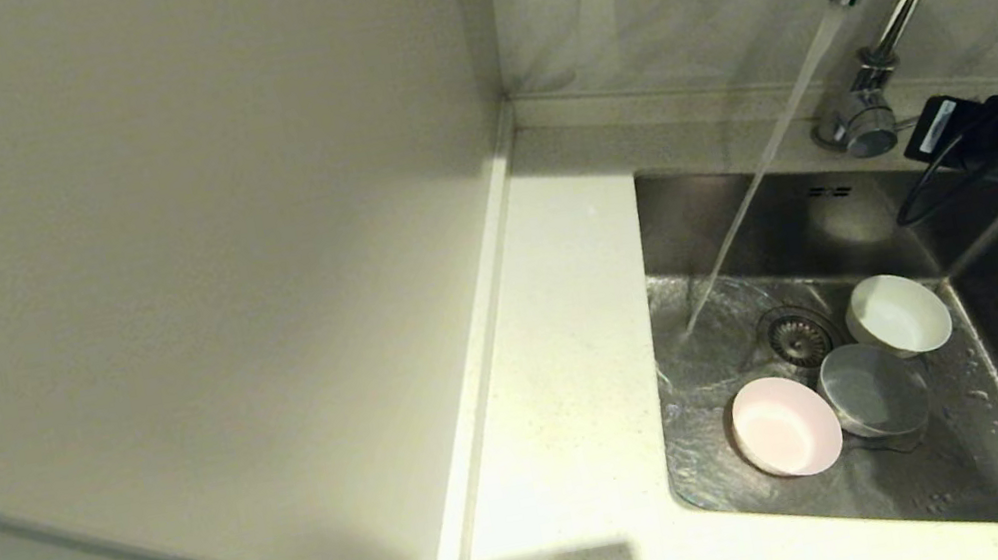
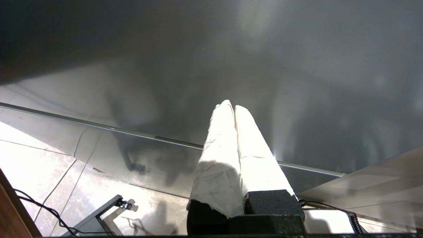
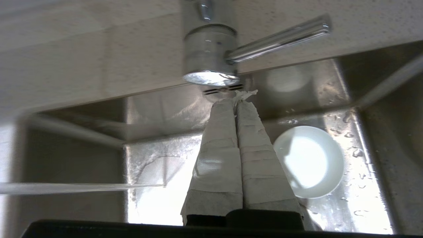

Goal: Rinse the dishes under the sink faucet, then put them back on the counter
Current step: Turn off the faucet

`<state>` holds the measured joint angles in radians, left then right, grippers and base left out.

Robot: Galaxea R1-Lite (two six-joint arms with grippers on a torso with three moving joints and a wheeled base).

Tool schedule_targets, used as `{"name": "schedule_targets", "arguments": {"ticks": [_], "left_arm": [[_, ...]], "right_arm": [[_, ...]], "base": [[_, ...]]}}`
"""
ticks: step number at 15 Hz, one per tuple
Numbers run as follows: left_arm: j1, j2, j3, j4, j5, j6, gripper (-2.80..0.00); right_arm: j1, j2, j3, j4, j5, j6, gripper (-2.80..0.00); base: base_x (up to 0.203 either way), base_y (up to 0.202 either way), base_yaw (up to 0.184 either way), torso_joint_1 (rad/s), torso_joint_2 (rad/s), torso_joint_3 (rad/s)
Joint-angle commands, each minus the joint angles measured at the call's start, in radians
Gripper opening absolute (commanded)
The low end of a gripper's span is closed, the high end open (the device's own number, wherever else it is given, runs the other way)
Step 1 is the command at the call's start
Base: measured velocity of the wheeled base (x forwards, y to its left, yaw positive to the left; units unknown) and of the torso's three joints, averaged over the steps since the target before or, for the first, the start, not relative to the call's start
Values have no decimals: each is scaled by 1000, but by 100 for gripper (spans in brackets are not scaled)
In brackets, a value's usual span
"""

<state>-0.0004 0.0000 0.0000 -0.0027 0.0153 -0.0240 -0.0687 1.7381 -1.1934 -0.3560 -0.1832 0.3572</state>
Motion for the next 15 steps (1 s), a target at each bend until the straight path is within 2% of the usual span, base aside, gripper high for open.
{"name": "schedule_targets", "arguments": {"ticks": [1,11,15], "left_arm": [[0,-3,0,0,0,-1,-280],[-1,-3,0,0,0,-1,-280],[0,-3,0,0,2,-1,-280]], "right_arm": [[-14,28,-7,-7,-1,-2,-280],[-48,137,-203,-12,-1,-3,-280],[-48,155,-230,-12,-1,-3,-280]], "base": [[0,0,0,0,0,0],[0,0,0,0,0,0],[0,0,0,0,0,0]]}}
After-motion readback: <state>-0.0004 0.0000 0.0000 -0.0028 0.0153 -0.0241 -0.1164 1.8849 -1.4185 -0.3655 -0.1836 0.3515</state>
